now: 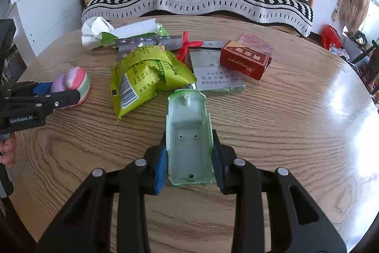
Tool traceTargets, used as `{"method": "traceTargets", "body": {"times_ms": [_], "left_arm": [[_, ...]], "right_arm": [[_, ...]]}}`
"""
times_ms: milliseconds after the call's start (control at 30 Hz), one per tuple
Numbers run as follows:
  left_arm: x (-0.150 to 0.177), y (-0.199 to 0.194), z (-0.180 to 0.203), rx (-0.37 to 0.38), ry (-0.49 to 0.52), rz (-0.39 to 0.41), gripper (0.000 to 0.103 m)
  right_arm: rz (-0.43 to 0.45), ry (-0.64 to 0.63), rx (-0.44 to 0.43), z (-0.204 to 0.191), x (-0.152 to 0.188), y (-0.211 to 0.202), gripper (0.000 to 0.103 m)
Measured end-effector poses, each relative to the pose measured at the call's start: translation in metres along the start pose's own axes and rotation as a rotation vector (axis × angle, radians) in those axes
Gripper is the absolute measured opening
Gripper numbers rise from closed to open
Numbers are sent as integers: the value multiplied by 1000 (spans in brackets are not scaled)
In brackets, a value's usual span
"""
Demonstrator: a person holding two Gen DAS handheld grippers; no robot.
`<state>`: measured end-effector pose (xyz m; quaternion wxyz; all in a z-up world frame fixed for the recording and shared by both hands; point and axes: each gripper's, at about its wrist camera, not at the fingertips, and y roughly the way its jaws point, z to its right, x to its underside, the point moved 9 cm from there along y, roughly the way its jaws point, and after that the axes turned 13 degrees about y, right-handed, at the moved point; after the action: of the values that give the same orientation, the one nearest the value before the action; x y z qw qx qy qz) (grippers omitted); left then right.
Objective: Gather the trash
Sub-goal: 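Carry the toy and green tray to the black bin and release both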
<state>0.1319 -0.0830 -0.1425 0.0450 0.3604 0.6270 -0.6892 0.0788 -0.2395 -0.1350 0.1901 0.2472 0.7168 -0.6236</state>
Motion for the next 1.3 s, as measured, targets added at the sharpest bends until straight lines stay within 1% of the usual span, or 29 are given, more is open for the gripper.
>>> {"method": "traceTargets", "body": {"times_ms": [200, 267, 500, 700, 800, 900, 933, 1000, 1033, 1100, 1167, 1200, 1267, 1300], "left_arm": [[-2, 0, 1, -11, 14, -1, 58], [-2, 0, 1, -14, 16, -1, 58], [-7, -1, 4, -19, 30, 4, 58], [-17, -12, 9, -25, 46, 26, 58], [-26, -28, 11, -18, 34, 63, 58], [-35, -55, 23, -19, 38, 129, 58], [-38, -69, 30, -33, 56, 159, 58], [-44, -94, 45, -55, 89, 218, 59], [-47, -108, 56, -39, 90, 250, 59], [-50, -132, 84, 26, 74, 300, 59], [-46, -147, 113, 100, 63, 322, 59], [-42, -153, 139, 157, 71, 326, 59], [-35, -159, 175, 206, 98, 316, 59], [-31, -160, 194, 233, 116, 305, 59]], "right_arm": [[-3, 13, -17, 1, 0, -1, 33], [-1, 5, -9, 1, 0, -1, 33], [0, 37, -29, 8, -2, -2, 33], [59, 62, -38, 9, -11, -14, 33], [96, 88, -53, 7, -16, -27, 33], [166, 138, -71, 12, -26, -56, 33], [199, 172, -91, 16, -29, -71, 33], [234, 233, -132, 24, -27, -97, 33], [244, 258, -146, 28, -23, -111, 33], [267, 278, -158, 43, -12, -142, 33], [315, 270, -106, 69, 1, -183, 33], [332, 278, -92, 82, 7, -201, 33], [362, 318, -64, 117, 24, -241, 33], [370, 332, -50, 130, 32, -254, 33]]}}
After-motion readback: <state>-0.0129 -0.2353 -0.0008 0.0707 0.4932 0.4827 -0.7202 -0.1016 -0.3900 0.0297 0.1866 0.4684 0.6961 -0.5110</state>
